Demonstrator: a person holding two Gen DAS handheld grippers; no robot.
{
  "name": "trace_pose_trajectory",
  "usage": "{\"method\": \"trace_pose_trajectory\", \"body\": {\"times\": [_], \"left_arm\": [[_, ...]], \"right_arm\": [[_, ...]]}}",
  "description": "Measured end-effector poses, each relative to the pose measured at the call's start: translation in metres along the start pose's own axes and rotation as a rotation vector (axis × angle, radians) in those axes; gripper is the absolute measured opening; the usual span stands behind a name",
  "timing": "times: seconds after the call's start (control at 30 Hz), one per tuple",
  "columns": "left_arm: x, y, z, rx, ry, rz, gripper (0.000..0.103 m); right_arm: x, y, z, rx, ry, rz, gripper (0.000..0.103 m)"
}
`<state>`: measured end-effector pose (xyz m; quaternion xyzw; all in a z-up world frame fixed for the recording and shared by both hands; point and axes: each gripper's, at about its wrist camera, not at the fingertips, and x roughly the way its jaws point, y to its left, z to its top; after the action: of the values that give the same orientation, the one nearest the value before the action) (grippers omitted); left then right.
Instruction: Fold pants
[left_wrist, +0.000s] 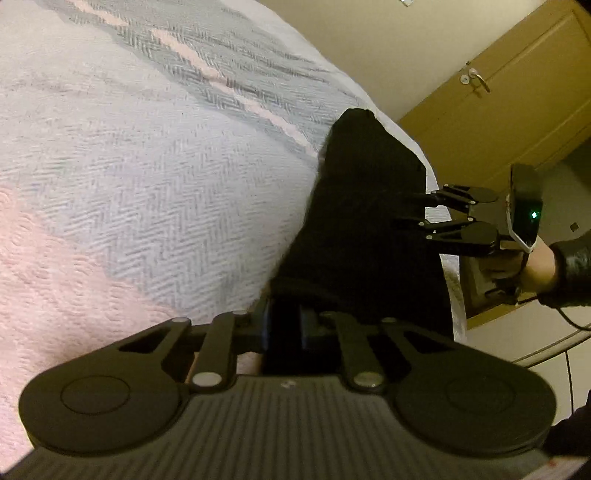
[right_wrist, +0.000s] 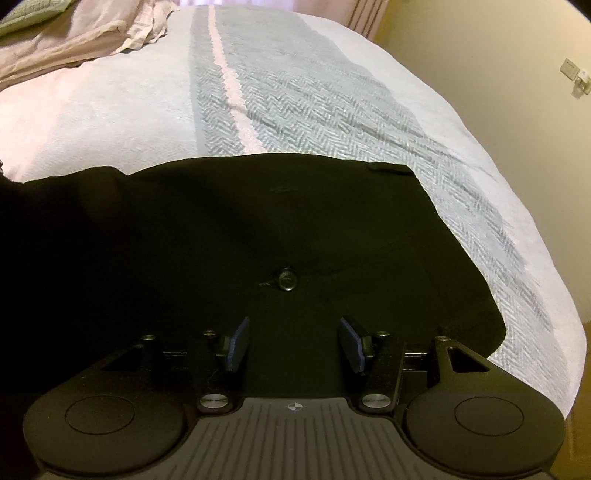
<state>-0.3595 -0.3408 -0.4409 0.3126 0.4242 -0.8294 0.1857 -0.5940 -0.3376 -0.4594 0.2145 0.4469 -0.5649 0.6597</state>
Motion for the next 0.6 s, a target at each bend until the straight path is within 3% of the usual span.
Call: {"method": "trace_pose_trajectory", "body": {"times": [0.13, 0.37, 0.47, 0.6], "left_arm": [[0.006, 0.007, 0.002, -0.027, -0.001, 0.04, 0.006], [-0.01, 0.015, 0.002, -0.014, -0.003, 0.095, 0.006], [-0.018, 0.015, 0.002, 0.013, 0.016, 0.191, 0.002], [-0.065, 0.027, -0.002, -0.061, -0.014, 0.272, 0.001]], "right_arm": [[0.006, -0.011, 0.0, 0.038, 0.015, 0.022, 0.051], [-0.006, -0.035, -0.004, 0.134, 0.059, -0.033, 0.05], [-0.032, -0.015, 0.006, 0.123, -0.027, 0.066, 0.05], [-0.045, 0.038, 0.015, 0.068, -0.081, 0.299, 0.05]]}}
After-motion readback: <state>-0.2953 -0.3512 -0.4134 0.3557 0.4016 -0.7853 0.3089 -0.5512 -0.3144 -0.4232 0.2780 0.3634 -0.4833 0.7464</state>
